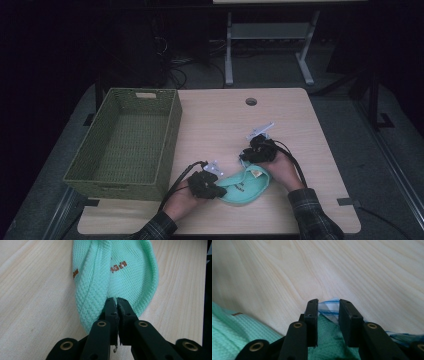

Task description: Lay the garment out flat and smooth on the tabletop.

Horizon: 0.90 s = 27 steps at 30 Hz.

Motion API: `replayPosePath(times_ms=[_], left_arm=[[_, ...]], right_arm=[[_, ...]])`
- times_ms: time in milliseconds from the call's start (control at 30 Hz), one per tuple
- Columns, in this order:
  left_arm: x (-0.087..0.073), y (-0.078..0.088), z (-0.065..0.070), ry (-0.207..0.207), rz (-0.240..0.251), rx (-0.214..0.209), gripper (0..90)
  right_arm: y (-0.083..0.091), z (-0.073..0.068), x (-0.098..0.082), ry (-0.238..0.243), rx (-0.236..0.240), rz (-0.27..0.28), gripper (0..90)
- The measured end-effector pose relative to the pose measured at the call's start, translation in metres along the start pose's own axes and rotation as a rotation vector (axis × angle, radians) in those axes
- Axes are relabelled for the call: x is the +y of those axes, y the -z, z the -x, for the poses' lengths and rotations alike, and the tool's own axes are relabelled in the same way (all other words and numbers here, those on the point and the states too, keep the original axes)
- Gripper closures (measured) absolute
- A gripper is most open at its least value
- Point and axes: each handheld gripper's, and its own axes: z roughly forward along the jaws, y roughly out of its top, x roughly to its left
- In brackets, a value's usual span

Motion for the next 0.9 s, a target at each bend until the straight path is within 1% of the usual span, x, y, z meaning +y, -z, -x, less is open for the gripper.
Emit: replayPosePath(times_ms=[33,67,100,133,200,333,367,400,433,500,533,600,633,667,700,733,767,833,867,900], left_arm=[[0.0,0.0,0.0,0.0,0.0,0.0,86.9],[0.0,0.0,0.0,-0.004,-0.004,0.0,86.9],[0.0,0.0,0.0,-0.002,-0.001,0.001,87.0],[0.0,0.0,0.0,-0.002,-0.001,0.001,87.1],[0.0,0.0,0.001,-0.004,-0.002,0.005,87.2],[0.0,0.0,0.001,-0.001,-0.003,0.006,87.6],[0.001,0.0,0.001,-0.002,-0.003,0.006,87.6],[0.001,0.0,0.001,-0.002,-0.003,0.006,87.6],[0.001,0.0,0.001,-0.002,-0.003,0.006,87.6],[0.001,0.0,0.001,-0.004,-0.003,0.008,87.6],[0.001,0.0,0.0,-0.01,-0.004,0.008,87.6],[0.001,0.0,0.0,-0.009,-0.001,0.009,87.6],[0.001,0.0,0.0,-0.014,-0.006,0.008,87.6],[0.001,0.0,0.0,-0.014,-0.006,0.008,87.6],[0.001,0.0,0.0,-0.016,-0.005,0.011,87.6],[0.001,0.0,0.0,-0.011,-0.004,0.009,87.6],[0.001,0.0,0.0,-0.012,-0.005,0.009,87.6],[0.001,-0.001,0.001,-0.005,0.001,0.009,87.6],[0.001,-0.001,0.001,-0.006,-0.001,0.009,87.6],[0.001,-0.001,0.002,-0.001,0.004,0.008,87.6]], right_arm=[[0.0,0.0,0.0,0.002,0.001,0.004,70.7],[0.0,0.001,-0.001,0.004,-0.003,0.003,73.5],[0.0,0.0,-0.001,0.018,-0.02,0.002,78.9],[0.0,0.0,-0.001,0.018,-0.02,0.002,78.9],[0.001,-0.001,-0.001,0.03,-0.037,0.002,85.3],[0.003,-0.001,0.001,0.026,-0.054,0.005,86.8],[0.007,-0.001,0.004,0.022,-0.072,0.023,87.7],[0.007,-0.001,0.004,0.022,-0.072,0.023,87.7],[0.01,-0.001,0.006,0.007,-0.073,0.036,88.9],[0.014,0.002,0.009,0.014,-0.089,0.046,89.2],[0.017,0.006,0.013,0.006,-0.101,0.058,89.4],[0.017,0.007,0.015,0.002,-0.105,0.064,89.5],[0.019,0.011,0.018,-0.004,-0.118,0.076,89.6],[0.019,0.011,0.018,-0.004,-0.118,0.076,89.6],[0.019,0.013,0.02,-0.009,-0.129,0.081,89.6],[0.02,0.015,0.022,-0.02,-0.142,0.088,89.6],[0.02,0.02,0.026,-0.036,-0.159,0.097,89.7],[0.019,0.023,0.028,-0.045,-0.167,0.101,89.7],[0.019,0.025,0.029,-0.054,-0.179,0.102,89.7],[0.017,0.03,0.032,-0.07,-0.202,0.106,89.8]])
